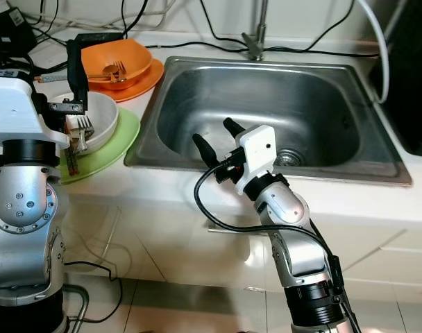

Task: Kitchen organization

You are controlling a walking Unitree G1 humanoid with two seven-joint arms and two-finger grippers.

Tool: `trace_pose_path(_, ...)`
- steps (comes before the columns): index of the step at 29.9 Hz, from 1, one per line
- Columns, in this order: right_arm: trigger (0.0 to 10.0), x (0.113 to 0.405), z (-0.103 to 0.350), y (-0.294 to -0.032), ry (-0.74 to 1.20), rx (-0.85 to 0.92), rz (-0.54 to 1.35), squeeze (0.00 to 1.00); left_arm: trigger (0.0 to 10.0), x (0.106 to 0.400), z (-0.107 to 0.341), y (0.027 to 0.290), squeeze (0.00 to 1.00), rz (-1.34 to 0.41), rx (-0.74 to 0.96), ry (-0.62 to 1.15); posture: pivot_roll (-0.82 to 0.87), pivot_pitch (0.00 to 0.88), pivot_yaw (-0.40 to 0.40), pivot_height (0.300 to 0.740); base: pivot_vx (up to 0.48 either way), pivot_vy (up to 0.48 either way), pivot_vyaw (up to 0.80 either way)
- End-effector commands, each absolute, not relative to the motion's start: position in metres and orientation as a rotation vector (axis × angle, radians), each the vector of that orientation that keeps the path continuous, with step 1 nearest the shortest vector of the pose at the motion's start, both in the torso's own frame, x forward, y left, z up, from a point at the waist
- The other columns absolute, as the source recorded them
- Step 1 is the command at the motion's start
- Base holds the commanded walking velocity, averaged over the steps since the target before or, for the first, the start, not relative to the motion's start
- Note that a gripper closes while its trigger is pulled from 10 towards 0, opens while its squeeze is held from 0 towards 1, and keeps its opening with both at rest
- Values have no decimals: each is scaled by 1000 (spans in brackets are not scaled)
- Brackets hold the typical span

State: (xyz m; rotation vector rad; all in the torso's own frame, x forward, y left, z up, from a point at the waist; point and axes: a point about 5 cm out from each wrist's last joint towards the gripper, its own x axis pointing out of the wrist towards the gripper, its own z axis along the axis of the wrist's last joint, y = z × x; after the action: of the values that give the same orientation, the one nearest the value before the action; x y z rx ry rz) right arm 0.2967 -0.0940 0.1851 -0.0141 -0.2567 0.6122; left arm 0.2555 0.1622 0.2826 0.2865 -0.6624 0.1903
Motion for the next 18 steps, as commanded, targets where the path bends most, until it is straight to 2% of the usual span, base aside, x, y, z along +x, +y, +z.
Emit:
trace_pose_path(1, 10000, 297, 188, -94, -277, -23, 614, 0, 10000, 255, 281, 164, 0, 210, 282, -654, -4, 77, 18, 740, 0, 0, 0)
trace_pose_path(18, 10000, 296, 182, -95, -259, -31, 615, 0, 10000, 255, 277, 164, 0, 214, 282, -637, -1, 83, 18, 740, 0, 0, 0)
